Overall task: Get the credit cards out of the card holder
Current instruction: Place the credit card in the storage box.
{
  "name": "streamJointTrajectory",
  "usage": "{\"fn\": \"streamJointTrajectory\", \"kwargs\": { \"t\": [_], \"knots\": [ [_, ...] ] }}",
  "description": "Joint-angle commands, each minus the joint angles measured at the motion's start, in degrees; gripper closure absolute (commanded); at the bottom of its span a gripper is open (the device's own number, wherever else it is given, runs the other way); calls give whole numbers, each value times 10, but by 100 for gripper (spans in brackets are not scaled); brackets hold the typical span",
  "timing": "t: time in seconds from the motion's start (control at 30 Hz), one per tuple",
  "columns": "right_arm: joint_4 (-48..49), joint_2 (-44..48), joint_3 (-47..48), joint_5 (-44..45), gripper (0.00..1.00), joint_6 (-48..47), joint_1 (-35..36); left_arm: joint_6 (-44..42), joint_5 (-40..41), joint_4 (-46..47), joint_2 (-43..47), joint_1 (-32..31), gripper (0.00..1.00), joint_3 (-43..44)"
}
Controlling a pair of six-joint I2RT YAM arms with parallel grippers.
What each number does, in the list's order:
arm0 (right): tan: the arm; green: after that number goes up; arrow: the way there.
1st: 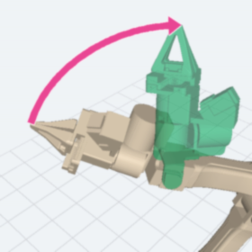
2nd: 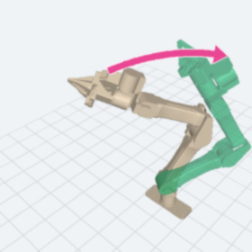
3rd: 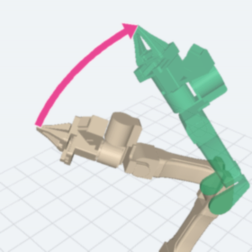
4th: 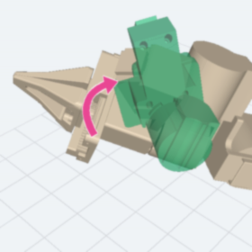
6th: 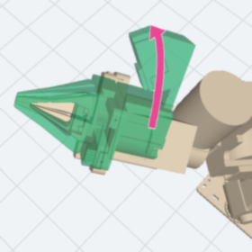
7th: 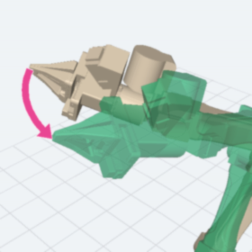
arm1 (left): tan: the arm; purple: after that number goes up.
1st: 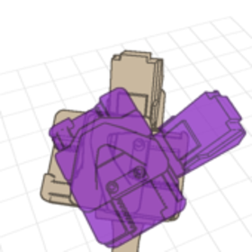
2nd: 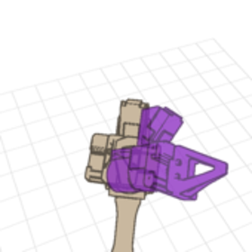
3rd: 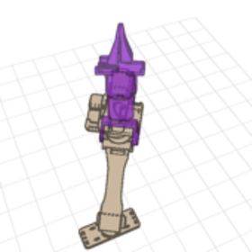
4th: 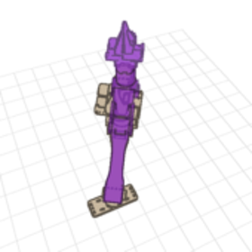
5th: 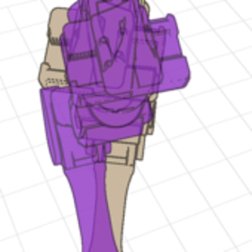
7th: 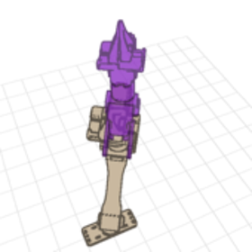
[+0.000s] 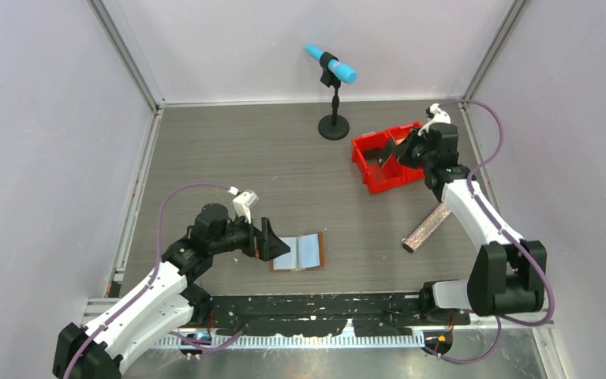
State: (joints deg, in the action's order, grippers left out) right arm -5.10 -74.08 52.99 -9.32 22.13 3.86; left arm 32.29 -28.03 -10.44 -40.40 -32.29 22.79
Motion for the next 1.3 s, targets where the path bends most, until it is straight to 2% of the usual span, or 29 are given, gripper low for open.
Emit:
{"fn": "streamJointTrajectory", "kwargs": {
  "t": [0.0,0.23,0.6,1.27],
  "knots": [
    [67,-53,31,24,95,-11,-3,-12,3,-8,7,-3,1,11],
    [185,-141,20,1,95,24,-4,-11,9,-21,11,-3,1,16],
    [272,-218,11,18,95,86,-3,-13,14,-27,-1,-3,1,26],
    [286,-279,4,38,95,123,-3,-8,21,-44,17,-3,1,25]
  ]
}}
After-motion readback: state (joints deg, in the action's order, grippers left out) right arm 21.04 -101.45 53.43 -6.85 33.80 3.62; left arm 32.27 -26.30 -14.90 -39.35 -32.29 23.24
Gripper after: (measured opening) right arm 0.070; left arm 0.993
